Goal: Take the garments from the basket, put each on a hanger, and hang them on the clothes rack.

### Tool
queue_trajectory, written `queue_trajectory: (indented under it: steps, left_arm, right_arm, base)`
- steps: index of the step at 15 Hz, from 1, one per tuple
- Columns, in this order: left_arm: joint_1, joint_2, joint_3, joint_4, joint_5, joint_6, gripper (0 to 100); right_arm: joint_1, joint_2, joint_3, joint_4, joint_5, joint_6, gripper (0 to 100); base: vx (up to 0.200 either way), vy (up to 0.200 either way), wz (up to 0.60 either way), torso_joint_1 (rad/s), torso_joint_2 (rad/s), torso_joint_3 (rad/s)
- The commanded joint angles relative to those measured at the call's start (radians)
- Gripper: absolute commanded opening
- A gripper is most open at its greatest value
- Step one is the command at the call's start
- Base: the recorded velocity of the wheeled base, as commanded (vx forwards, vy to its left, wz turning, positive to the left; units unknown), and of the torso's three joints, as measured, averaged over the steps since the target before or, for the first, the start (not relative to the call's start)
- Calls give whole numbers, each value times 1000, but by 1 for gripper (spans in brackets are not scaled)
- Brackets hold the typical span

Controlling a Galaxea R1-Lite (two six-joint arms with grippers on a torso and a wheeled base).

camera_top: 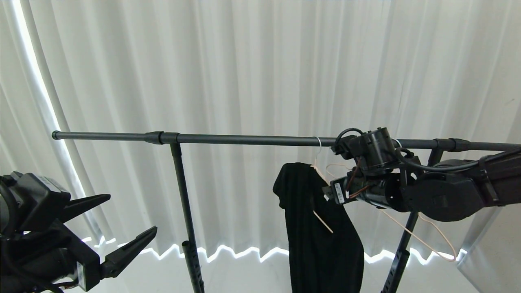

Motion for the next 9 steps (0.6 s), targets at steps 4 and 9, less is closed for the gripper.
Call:
queue_trajectory:
  steps: [4, 9]
  left_arm:
    - [40, -10, 7, -1, 3, -1, 100]
    - [154, -22, 7, -1, 3, -1, 100]
  right_arm:
    - [39, -198, 49, 6, -2, -4, 100]
    - [-93, -546, 302, 143, -147, -225, 100]
  base:
    - [0, 0, 0, 0, 0, 0]
    - [0, 0, 0, 0, 0, 0]
